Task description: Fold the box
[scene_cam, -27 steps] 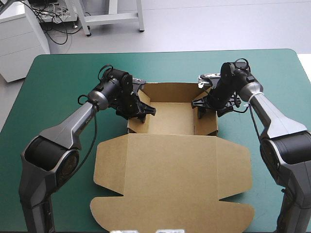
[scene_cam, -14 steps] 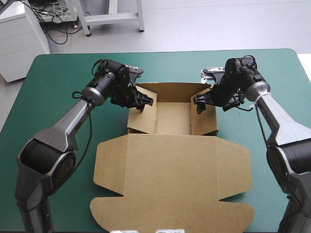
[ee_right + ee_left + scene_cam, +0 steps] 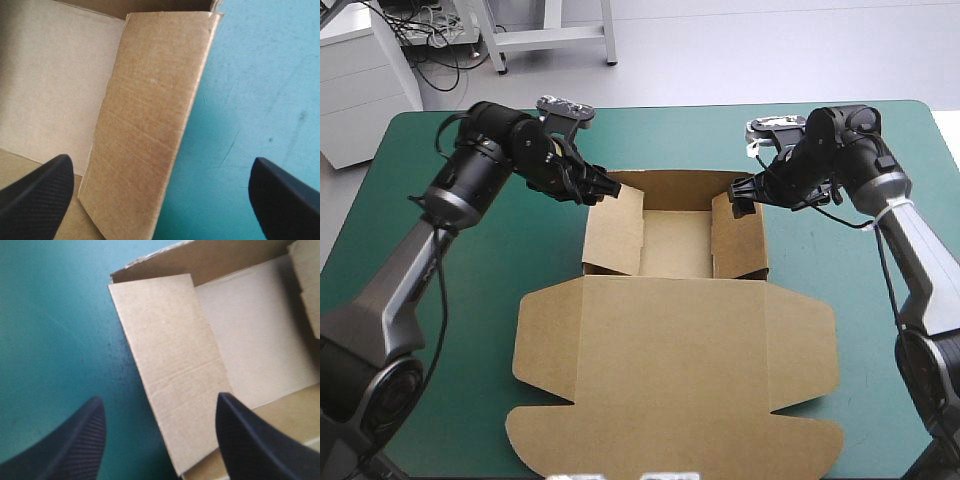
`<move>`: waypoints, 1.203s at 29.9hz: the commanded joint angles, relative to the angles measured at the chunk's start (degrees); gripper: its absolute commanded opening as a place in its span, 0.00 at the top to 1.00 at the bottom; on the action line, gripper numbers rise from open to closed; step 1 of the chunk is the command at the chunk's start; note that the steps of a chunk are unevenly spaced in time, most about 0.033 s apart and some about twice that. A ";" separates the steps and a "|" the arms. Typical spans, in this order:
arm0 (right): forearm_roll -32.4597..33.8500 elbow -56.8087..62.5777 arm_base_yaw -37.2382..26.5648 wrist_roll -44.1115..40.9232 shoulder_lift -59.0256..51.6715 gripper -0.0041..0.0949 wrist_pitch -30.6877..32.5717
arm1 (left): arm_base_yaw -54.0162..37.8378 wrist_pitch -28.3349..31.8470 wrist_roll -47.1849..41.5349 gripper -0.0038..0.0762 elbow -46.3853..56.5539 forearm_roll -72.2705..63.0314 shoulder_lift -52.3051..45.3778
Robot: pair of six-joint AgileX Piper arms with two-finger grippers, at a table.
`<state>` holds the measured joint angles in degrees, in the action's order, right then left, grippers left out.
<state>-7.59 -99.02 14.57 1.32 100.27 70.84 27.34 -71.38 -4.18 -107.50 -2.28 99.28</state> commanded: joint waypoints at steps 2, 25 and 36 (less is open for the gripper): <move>-0.03 -1.48 -0.28 0.55 -3.29 0.08 0.58 | 0.39 -3.05 3.42 0.60 -1.64 -2.17 -10.24; -0.14 -1.48 -0.28 0.55 -2.67 0.08 0.58 | 0.39 1.27 6.94 0.99 47.89 0.38 -53.23; -1.49 -1.37 -0.28 0.35 2.61 0.08 -0.98 | 0.39 7.65 2.24 0.99 71.03 1.44 -66.06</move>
<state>-8.49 -99.02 14.57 1.32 104.34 71.04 27.40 -66.85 -0.68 -36.88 -0.99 34.47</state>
